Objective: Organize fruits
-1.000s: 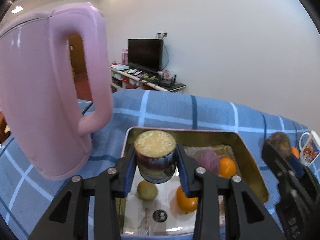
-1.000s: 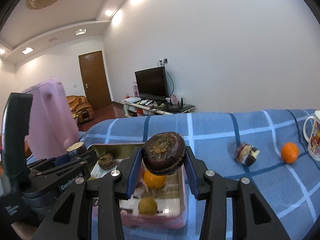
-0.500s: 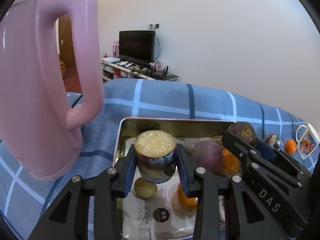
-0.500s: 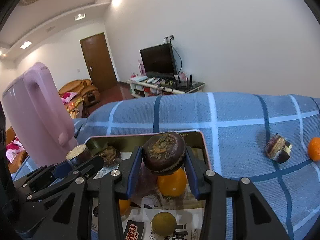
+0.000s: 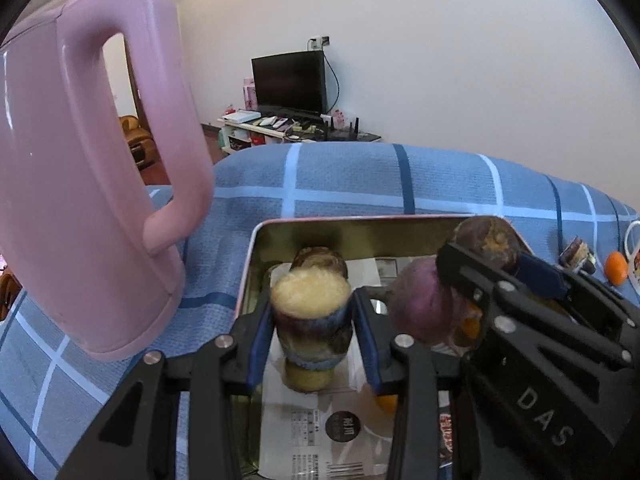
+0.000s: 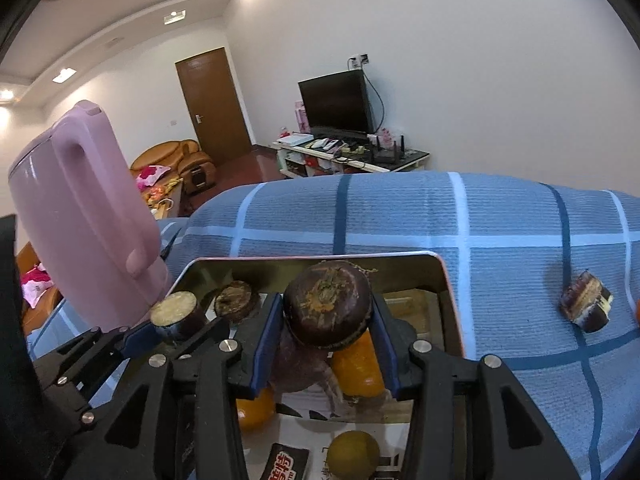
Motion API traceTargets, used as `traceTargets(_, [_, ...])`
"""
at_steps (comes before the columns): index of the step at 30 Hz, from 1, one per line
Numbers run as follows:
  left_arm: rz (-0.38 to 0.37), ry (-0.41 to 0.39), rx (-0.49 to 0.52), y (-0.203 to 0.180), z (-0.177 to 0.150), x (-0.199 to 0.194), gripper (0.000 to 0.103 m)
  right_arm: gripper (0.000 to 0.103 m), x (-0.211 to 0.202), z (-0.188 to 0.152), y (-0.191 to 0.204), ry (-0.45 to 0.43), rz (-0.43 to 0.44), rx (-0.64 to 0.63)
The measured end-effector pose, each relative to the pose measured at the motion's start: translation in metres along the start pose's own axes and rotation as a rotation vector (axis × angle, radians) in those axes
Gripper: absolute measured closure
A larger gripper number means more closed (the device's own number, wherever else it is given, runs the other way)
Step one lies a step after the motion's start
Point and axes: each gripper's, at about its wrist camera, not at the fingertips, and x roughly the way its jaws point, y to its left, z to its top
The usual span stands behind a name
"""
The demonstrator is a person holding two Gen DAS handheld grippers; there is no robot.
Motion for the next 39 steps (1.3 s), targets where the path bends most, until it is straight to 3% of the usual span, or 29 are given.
traceTargets(1, [-0.007,-0.001,0.005,-0.001,-0.001,-0.001,0.056,0.04,0.001,0.0,-0.001,0.005,0.006,0.006])
traceTargets(3, [-0.015,-0.008,0.027,-0.006,-0.003,-0.005,0.043,0.031,0.0,-0.001,-0.004,0.003,0.021,0.022])
traceTargets(5, [0.022,-0.052,0.052,-0.011,-0.005,-0.014,0.024,0.031,-0.009,-0.002,-0.009,-0.035,0.025,0.048])
traceTargets(8, [0.095,-0.137,0.069,-0.015,-0.007,-0.03,0.002,0.031,-0.03,-0.006,-0.014,-0.132,0.018,0.074])
traceTargets(11, [0.142,-0.199,0.076,-0.016,-0.007,-0.039,0.001,0.028,-0.045,-0.009,-0.017,-0.212,-0.019,0.1])
traceTargets(18, [0.2,-0.261,0.021,-0.006,-0.005,-0.048,0.0,0.027,-0.058,-0.01,-0.028,-0.277,-0.12,0.139])
traceTargets(34, [0.26,-0.343,0.04,-0.014,-0.014,-0.066,0.0,0.027,-0.083,-0.024,-0.034,-0.257,-0.16,0.085])
traceTargets(39, [0.243,-0.336,0.036,-0.02,-0.022,-0.075,0.0,0.027,-0.094,-0.03,-0.044,-0.238,-0.18,0.085])
